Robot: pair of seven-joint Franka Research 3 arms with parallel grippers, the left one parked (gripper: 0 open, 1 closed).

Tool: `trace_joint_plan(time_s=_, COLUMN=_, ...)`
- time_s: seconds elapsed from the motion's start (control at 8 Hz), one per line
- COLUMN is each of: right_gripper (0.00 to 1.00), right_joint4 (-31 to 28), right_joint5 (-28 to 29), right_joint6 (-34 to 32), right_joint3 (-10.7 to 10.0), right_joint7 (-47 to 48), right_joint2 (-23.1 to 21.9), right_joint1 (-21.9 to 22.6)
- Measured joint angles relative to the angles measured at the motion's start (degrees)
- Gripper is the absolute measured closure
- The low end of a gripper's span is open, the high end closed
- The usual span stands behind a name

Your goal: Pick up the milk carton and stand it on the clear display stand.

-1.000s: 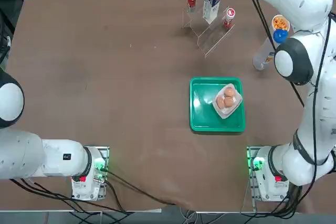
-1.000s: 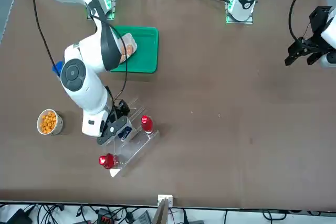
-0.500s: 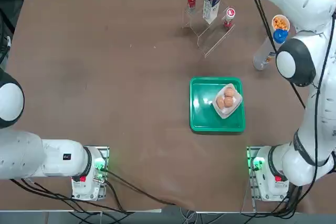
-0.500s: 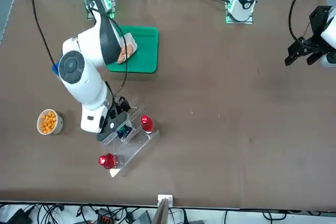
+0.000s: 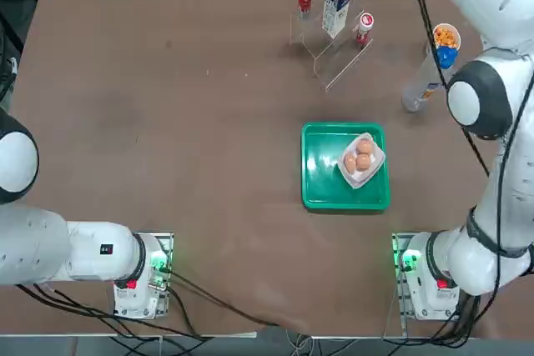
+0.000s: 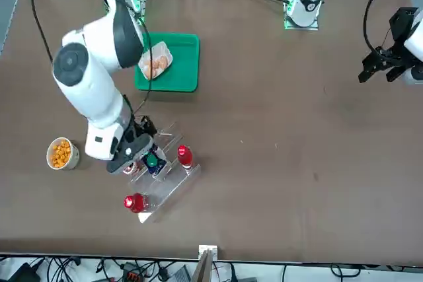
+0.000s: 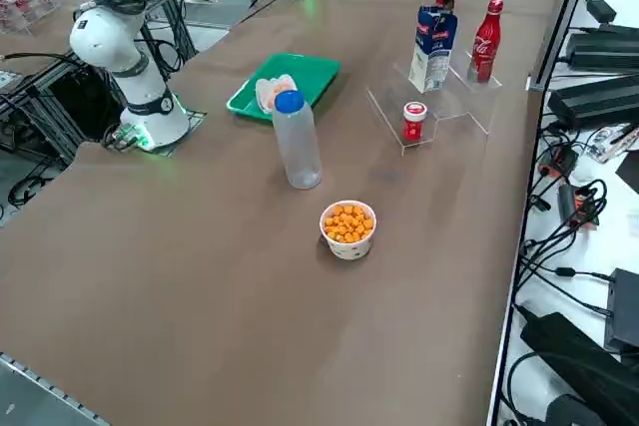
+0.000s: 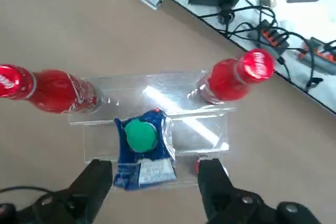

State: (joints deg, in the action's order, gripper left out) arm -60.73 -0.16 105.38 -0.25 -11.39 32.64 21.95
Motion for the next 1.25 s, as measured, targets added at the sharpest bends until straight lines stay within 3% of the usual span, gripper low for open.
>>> trace_joint_plan(time_s=0.62, right_gripper=0.0, right_joint4=-0.13, right_joint5=-0.03, right_joint6=-16.14, right_joint3=-5.23, right_joint7=4.08, right_joint2=-11.92, right_joint1=-2.65)
trace_joint_plan(time_s=0.88, right_gripper=0.0, right_joint4=-6.46, right_joint5=-0.03, right_joint6=-17.24, right_joint3=-5.63, right_joint7=4.5, right_joint2=-17.98, right_joint1=-4.54)
trace_joint_plan(time_s=1.25, right_gripper=0.0, right_joint4=-20.71, right_joint5=-0.04, right_joint6=-16.72, right_joint3=-5.82, right_joint7=6.31, right_joint2=-29.62, right_joint1=-6.79)
